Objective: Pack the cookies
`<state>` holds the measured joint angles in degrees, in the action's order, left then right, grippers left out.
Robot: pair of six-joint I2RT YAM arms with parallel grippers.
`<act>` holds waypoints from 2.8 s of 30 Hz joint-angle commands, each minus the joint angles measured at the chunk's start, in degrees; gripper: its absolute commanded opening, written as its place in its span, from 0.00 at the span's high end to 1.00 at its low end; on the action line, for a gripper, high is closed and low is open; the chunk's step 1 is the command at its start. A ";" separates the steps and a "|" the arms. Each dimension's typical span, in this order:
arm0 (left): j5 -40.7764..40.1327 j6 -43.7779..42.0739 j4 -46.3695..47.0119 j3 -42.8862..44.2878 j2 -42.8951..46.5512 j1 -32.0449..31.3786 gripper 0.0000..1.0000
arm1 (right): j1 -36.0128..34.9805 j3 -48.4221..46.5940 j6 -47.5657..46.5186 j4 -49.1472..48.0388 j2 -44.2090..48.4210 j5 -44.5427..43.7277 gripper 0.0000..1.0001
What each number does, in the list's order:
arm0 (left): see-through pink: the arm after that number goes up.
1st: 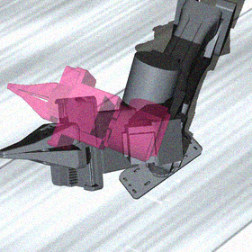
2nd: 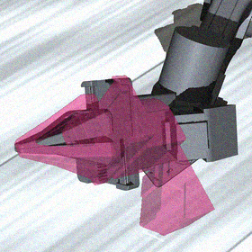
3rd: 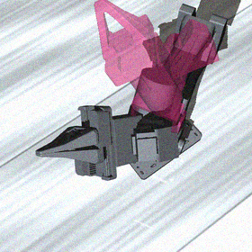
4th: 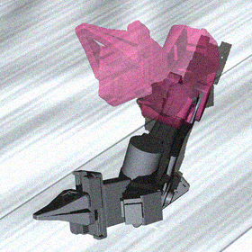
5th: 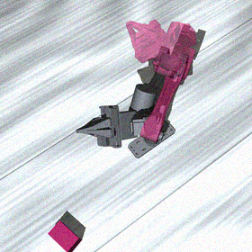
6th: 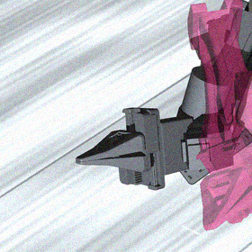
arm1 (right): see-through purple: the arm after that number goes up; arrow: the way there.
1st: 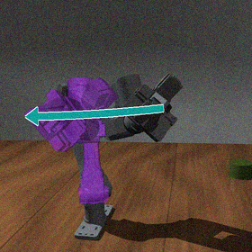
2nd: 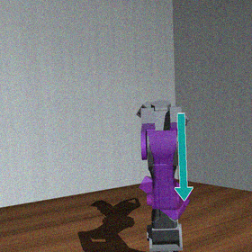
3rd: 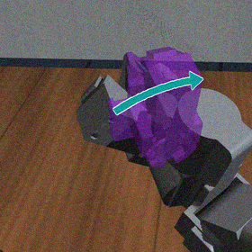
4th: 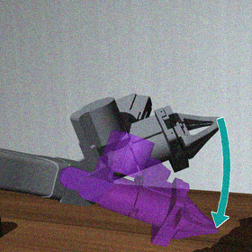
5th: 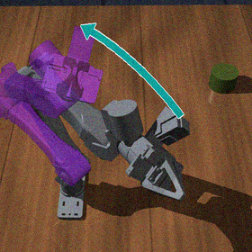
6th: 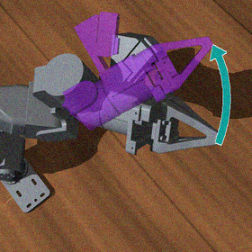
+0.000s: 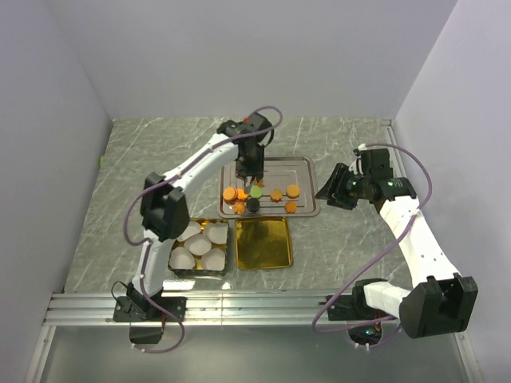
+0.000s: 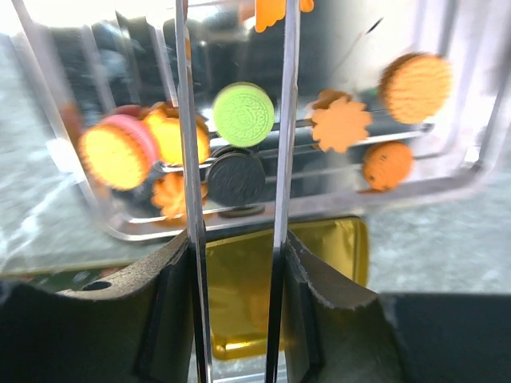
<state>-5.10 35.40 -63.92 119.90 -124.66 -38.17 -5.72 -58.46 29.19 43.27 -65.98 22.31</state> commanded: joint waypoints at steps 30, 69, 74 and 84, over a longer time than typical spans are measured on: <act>-5.27 25.16 -4.55 -61.62 64.28 1.43 0.49 | -5.09 -1.75 5.61 -2.57 1.81 3.27 0.46; 11.58 6.18 12.40 -42.11 43.47 4.51 0.37 | -5.01 -1.84 2.19 1.56 4.45 0.20 0.46; 17.75 4.77 15.14 -41.41 39.32 8.54 0.37 | -4.92 -0.79 2.89 1.47 5.50 0.19 0.46; 17.85 2.13 11.98 -39.03 34.22 11.28 0.38 | -4.83 0.71 4.12 0.59 6.12 -0.16 0.46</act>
<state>10.87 39.77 -51.66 79.09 -89.97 -26.83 -10.52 -57.80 32.95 44.64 -60.77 22.94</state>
